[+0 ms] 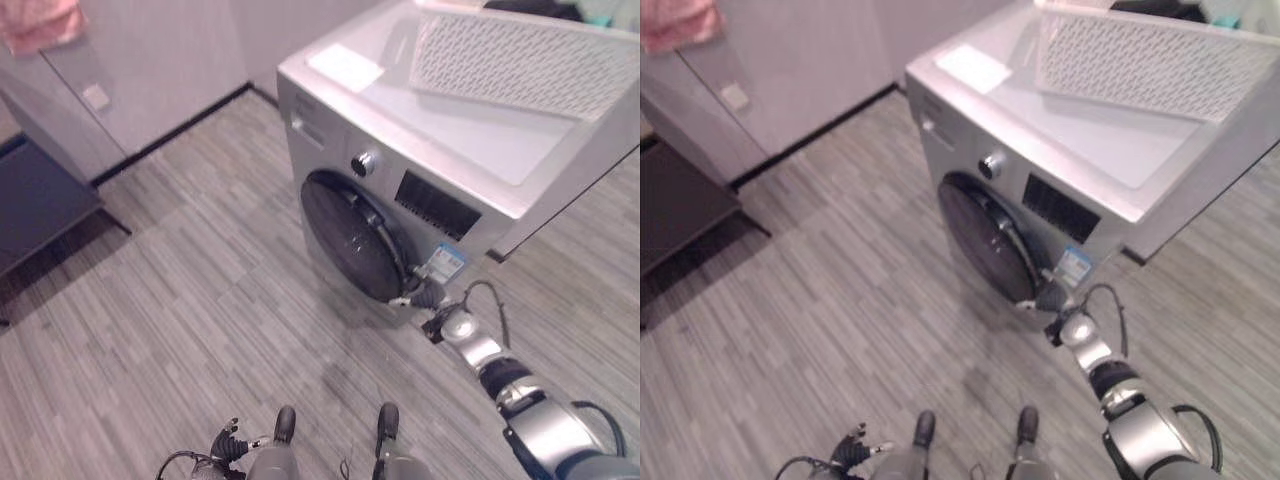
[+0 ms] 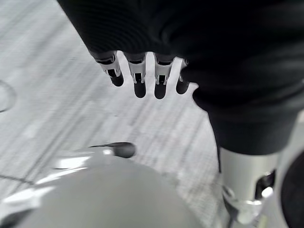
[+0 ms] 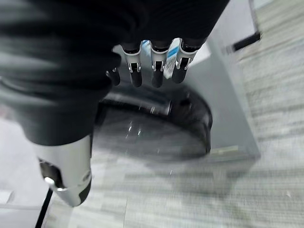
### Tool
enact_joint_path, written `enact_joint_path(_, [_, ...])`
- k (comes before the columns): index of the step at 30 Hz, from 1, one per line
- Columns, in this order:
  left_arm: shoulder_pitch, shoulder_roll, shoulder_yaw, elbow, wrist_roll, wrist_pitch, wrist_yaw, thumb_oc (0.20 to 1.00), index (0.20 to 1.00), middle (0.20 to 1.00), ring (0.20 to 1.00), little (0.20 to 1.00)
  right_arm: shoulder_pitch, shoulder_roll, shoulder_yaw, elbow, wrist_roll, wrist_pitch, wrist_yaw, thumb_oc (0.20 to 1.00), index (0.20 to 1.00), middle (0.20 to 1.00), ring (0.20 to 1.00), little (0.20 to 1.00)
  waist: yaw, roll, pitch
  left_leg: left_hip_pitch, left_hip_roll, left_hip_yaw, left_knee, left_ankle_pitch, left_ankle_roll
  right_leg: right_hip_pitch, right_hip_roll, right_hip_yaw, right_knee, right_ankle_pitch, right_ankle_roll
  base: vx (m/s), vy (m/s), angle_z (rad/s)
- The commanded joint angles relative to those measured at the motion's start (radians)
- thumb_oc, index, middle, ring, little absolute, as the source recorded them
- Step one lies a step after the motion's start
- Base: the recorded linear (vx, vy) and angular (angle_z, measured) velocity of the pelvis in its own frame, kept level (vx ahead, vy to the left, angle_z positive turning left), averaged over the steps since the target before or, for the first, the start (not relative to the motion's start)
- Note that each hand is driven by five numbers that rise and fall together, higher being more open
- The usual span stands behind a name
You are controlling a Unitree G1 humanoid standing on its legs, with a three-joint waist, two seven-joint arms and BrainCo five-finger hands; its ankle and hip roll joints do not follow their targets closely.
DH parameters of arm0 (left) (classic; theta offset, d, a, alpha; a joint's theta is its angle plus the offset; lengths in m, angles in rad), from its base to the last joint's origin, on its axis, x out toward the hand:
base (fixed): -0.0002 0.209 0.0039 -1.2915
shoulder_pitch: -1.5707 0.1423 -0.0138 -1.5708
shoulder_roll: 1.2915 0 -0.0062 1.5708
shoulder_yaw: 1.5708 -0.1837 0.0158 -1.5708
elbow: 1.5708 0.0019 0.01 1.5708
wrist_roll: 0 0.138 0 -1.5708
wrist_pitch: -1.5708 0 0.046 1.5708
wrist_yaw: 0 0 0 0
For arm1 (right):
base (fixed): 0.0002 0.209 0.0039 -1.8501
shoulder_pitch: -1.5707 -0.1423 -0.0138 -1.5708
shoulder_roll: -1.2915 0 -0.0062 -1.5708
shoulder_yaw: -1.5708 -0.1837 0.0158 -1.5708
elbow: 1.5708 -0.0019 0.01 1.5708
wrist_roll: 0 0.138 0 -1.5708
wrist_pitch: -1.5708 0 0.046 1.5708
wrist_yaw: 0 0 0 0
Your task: Grab the laundry basket,head to the washer,open it,put in the laundry and shut it.
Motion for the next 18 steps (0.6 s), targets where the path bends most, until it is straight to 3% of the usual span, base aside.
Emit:
enact_joint_path(1, [-0.066,0.023,-0.049,0.035,-0.067,-0.044,0.02,1.0,1.0,1.0,1.0,1.0,-0.104,-0.035,-0.02,0.001,0.012,-0.016,-0.066,1.0,1.0,1.0,1.0,1.0,0.003,-0.052,0.023,-0.037,-0.045,0.032,-0.011,-0.019,0.047,0.041,-0.041,0.044,0.016,-0.142,0.031,-0.06,0.024,0.08])
enact_joint_path(6, [-0.087,0.028,-0.098,-0.006,-0.113,-0.063,0.019,1.0,1.0,1.0,1.0,1.0,-0.262,-0.069,0.01,0.102,0.052,-0.022,-0.083,1.0,1.0,1.0,1.0,1.0,0.016,-0.042,0.053,-0.097,-0.059,0.023,-0.011,-0.001,0.046,-0.016,-0.042,0.054,0.015,-0.128,0.033,-0.04,0.026,0.02])
enact_joint_path(11, [-0.133,0.035,-0.166,-0.063,-0.158,-0.072,0.02,1.0,1.0,1.0,1.0,1.0,-0.437,-0.085,0.056,0.269,0.114,-0.021,-0.091,1.0,1.0,1.0,1.0,1.0,0.056,-0.025,0.079,-0.157,-0.071,0.002,-0.011,0.018,0.038,-0.05,-0.043,0.038,0.002,-0.119,0.035,-0.01,0.003,0.21])
enact_joint_path(15, [-0.144,0.026,-0.181,-0.054,-0.164,-0.07,0.025,1.0,1.0,1.0,1.0,1.0,-0.443,-0.046,0.074,0.273,0.138,-0.02,-0.081,1.0,1.0,1.0,1.0,1.0,0.073,-0.024,0.081,-0.171,-0.073,-0.011,-0.011,0.022,0.037,-0.057,-0.041,0.032,0.002,-0.122,0.036,0.0,-0.005,0.11])
enact_joint_path(18, [-0.147,0.022,-0.193,-0.037,-0.165,-0.067,0.031,1.0,1.0,1.0,1.0,1.0,-0.414,0.056,0.068,0.241,0.241,-0.043,-0.048,1.0,1.0,1.0,1.0,1.0,0.093,-0.02,0.076,-0.178,-0.079,-0.022,-0.011,0.023,0.036,-0.058,-0.04,0.025,0.002,-0.124,0.036,0.0,0.0,0.0])
